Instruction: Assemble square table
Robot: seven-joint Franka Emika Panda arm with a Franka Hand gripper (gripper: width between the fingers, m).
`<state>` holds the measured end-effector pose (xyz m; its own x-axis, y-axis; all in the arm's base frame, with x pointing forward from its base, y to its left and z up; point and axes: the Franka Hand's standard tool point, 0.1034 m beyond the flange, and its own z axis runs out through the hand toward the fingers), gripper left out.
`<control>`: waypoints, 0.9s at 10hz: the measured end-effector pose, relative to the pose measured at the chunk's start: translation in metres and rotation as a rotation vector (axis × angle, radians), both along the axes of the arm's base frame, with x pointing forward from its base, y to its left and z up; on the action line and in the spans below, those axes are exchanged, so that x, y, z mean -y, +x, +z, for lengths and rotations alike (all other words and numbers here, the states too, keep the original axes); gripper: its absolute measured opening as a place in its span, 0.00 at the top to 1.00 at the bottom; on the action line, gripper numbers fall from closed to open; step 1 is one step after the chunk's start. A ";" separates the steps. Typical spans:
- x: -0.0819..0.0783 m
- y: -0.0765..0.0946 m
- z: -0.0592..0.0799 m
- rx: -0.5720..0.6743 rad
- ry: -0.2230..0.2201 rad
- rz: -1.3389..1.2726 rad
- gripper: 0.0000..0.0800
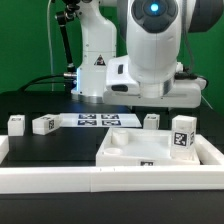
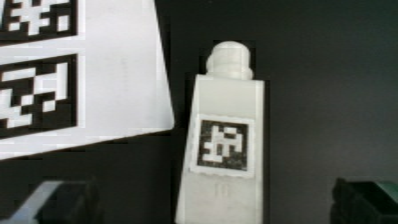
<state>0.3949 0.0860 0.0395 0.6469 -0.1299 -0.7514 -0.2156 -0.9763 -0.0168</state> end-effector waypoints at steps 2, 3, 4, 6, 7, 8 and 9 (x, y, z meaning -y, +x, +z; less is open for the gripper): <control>0.002 0.002 -0.006 -0.082 0.012 0.000 0.19; 0.002 0.001 -0.007 -0.102 0.014 -0.001 0.19; 0.001 0.002 -0.010 -0.088 0.013 0.001 0.19; -0.001 0.000 -0.015 -0.073 0.009 0.003 0.19; -0.001 -0.003 -0.019 -0.064 0.006 0.002 0.19; -0.002 -0.005 -0.024 -0.057 0.003 0.003 0.19; -0.003 -0.008 -0.027 -0.055 0.001 0.004 0.19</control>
Offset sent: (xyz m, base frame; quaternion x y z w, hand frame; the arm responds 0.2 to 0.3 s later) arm -0.0023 0.0074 -0.0044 0.0022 0.0057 -0.0029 1.0000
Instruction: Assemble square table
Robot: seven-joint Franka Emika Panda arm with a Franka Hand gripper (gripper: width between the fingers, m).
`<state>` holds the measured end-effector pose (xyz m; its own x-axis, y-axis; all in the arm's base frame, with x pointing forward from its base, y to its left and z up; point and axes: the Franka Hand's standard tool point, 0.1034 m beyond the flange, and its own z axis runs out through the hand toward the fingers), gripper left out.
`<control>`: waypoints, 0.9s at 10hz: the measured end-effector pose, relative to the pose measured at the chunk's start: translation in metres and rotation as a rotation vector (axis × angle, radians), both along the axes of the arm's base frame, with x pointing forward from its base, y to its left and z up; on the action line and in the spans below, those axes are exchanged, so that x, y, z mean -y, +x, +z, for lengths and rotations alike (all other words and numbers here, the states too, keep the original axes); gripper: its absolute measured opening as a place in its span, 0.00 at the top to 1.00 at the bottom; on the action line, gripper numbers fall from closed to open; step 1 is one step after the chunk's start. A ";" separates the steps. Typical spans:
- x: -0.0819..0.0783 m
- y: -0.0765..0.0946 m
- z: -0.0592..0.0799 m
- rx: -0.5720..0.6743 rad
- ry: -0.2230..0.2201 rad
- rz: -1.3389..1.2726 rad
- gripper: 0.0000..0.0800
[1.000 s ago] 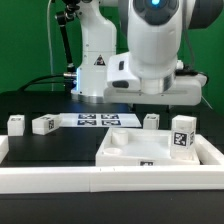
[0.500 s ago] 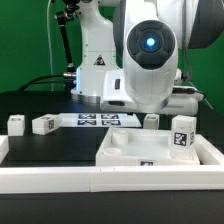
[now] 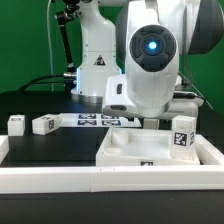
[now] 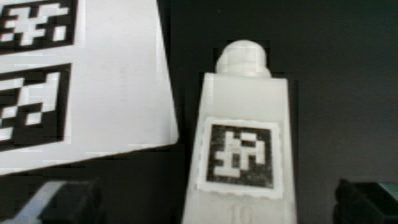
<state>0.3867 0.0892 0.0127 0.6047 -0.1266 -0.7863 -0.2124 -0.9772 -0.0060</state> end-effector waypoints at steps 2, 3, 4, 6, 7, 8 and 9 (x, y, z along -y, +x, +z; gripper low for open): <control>-0.002 -0.002 -0.003 -0.002 -0.006 -0.002 0.19; -0.002 -0.003 -0.003 -0.004 -0.007 -0.003 0.30; -0.001 -0.003 -0.003 -0.004 -0.008 -0.003 0.47; -0.001 -0.003 -0.003 -0.004 -0.008 -0.004 0.64; -0.001 -0.003 -0.003 -0.004 -0.008 -0.004 0.64; -0.001 -0.003 -0.003 -0.004 -0.008 -0.005 0.64; 0.000 -0.003 -0.003 -0.004 -0.008 -0.006 0.64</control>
Offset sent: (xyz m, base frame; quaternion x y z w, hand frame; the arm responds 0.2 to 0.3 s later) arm 0.0006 0.0042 -0.0004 0.0037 -0.0048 0.0165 0.9998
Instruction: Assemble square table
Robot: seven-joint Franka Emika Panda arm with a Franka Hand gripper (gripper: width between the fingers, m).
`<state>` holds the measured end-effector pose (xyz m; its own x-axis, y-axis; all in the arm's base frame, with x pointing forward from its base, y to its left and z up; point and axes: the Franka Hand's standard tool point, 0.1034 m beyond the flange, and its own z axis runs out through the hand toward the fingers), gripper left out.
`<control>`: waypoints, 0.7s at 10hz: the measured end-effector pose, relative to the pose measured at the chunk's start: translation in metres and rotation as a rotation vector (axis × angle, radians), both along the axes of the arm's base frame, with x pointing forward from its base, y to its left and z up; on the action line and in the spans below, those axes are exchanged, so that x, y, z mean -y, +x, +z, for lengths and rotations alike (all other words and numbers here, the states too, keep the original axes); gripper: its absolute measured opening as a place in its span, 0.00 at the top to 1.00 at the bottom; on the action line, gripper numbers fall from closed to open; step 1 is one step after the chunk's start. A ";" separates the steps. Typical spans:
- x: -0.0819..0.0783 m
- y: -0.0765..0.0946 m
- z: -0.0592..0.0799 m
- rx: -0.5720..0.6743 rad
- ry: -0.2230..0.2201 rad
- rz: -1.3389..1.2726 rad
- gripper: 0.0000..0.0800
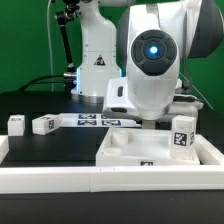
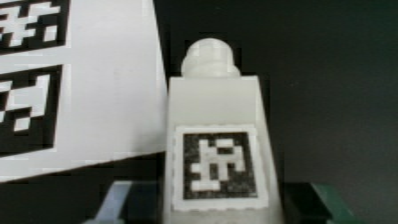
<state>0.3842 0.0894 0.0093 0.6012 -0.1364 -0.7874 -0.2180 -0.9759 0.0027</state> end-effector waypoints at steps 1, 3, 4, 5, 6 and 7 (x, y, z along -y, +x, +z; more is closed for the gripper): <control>0.002 0.000 0.000 0.001 0.000 -0.003 0.64; 0.010 0.006 0.008 0.003 0.014 -0.006 0.64; 0.017 0.013 0.021 -0.007 0.028 -0.010 0.64; 0.022 0.022 0.032 -0.003 0.034 -0.016 0.64; 0.026 0.028 0.042 -0.003 0.037 -0.021 0.64; 0.029 0.037 0.051 -0.002 0.039 -0.025 0.64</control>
Offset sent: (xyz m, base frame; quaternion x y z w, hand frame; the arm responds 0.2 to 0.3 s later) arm 0.0239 -0.0296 0.0441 -0.0018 -0.0313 -0.0404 0.9987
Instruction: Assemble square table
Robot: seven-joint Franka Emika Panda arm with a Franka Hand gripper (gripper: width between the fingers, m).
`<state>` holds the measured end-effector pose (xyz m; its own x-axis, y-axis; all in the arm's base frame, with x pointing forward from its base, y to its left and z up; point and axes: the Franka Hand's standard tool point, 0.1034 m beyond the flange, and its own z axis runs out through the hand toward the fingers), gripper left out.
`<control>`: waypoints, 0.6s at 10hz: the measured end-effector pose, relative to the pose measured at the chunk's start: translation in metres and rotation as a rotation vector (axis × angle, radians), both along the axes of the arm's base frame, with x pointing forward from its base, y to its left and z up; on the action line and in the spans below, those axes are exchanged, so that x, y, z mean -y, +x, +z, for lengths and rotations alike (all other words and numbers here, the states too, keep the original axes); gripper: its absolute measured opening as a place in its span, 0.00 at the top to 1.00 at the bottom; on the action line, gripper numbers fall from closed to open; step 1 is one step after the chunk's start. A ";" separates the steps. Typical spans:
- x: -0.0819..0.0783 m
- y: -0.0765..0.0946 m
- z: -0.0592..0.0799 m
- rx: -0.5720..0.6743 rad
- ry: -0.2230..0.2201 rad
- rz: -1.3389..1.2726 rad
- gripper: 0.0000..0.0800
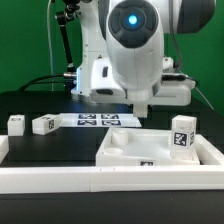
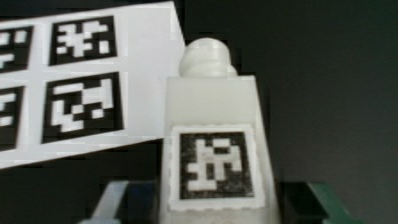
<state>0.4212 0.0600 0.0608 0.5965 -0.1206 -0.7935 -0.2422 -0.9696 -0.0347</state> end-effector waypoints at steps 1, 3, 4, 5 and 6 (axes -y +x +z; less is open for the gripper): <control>0.000 0.007 0.001 0.022 -0.004 -0.003 0.64; 0.001 0.011 -0.005 0.067 -0.014 -0.005 0.64; 0.000 0.018 -0.006 0.168 -0.033 -0.009 0.64; 0.000 0.016 -0.002 0.232 -0.044 -0.013 0.64; 0.003 0.017 0.007 0.265 -0.032 -0.005 0.64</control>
Offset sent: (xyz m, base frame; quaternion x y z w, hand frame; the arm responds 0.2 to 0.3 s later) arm 0.0000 0.0000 0.0000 0.0000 0.1938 0.0000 0.9810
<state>0.4385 0.0566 0.0676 0.7825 -0.1468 -0.6052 -0.2335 -0.9701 -0.0666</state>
